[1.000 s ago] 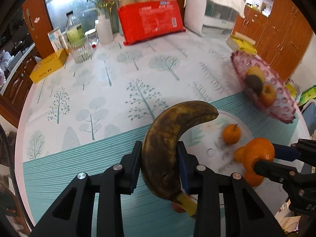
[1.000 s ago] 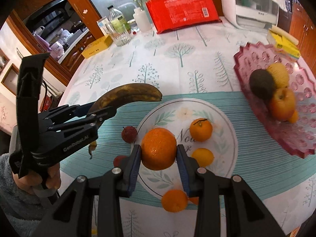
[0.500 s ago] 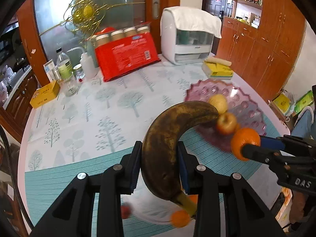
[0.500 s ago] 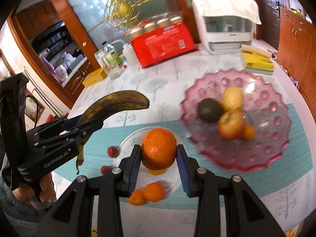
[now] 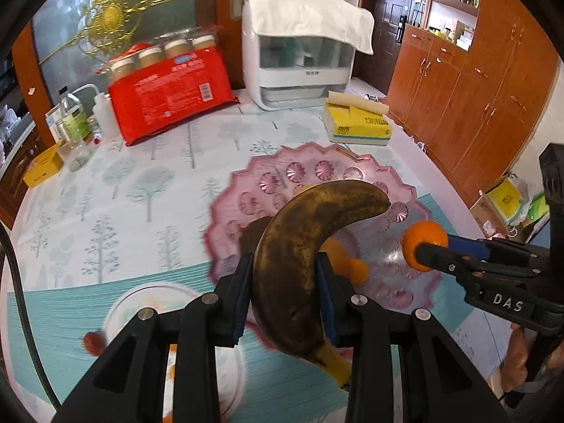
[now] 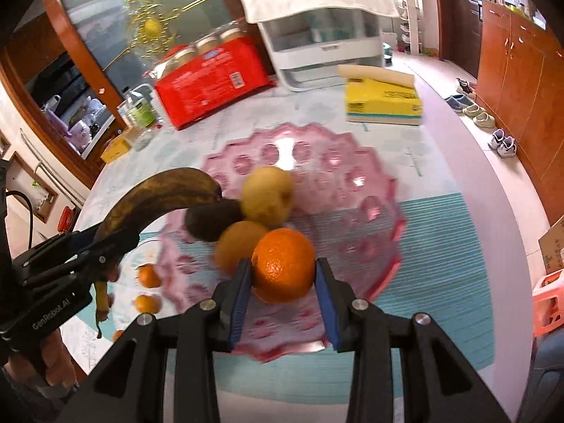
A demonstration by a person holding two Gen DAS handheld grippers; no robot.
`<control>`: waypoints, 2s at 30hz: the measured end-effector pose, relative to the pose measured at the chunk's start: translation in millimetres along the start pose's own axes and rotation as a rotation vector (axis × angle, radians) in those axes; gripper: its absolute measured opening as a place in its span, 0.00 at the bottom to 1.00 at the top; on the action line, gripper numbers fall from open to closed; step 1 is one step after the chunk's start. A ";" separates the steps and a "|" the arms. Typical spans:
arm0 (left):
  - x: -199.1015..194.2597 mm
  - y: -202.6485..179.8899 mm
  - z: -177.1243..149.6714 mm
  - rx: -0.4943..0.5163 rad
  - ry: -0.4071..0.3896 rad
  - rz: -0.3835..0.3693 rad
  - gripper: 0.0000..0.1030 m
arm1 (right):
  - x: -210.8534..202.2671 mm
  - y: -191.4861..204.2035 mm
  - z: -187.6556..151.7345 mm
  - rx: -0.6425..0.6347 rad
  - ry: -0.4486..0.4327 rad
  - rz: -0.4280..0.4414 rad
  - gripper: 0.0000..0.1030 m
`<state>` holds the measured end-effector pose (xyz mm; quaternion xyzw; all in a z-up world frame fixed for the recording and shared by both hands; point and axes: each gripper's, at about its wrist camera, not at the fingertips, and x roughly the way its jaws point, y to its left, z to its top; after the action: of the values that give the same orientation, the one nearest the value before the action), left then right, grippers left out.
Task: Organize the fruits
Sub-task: 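Carry the banana and orange into the pink bowl and open both tools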
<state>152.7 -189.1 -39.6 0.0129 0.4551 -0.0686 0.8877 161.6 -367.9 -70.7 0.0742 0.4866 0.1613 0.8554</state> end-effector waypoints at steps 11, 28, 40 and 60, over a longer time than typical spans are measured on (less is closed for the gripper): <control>44.3 -34.7 -2.8 0.021 0.077 -0.022 0.32 | 38.1 -37.5 18.3 -0.013 0.044 -0.015 0.35; 35.5 -43.3 -21.8 0.138 0.134 -0.055 0.32 | 70.8 -37.6 32.7 -0.059 0.097 -0.010 0.36; 44.1 -42.1 -12.8 0.099 0.116 -0.057 0.68 | 62.7 -36.8 36.7 -0.024 0.095 0.024 0.38; 12.9 -0.7 -15.1 -0.038 0.079 0.010 0.75 | 30.0 -16.6 25.9 -0.058 0.053 0.002 0.38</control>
<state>147.9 -189.9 -58.8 0.0011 0.4909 -0.0552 0.8695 201.4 -372.2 -86.3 0.0456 0.5040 0.1779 0.8439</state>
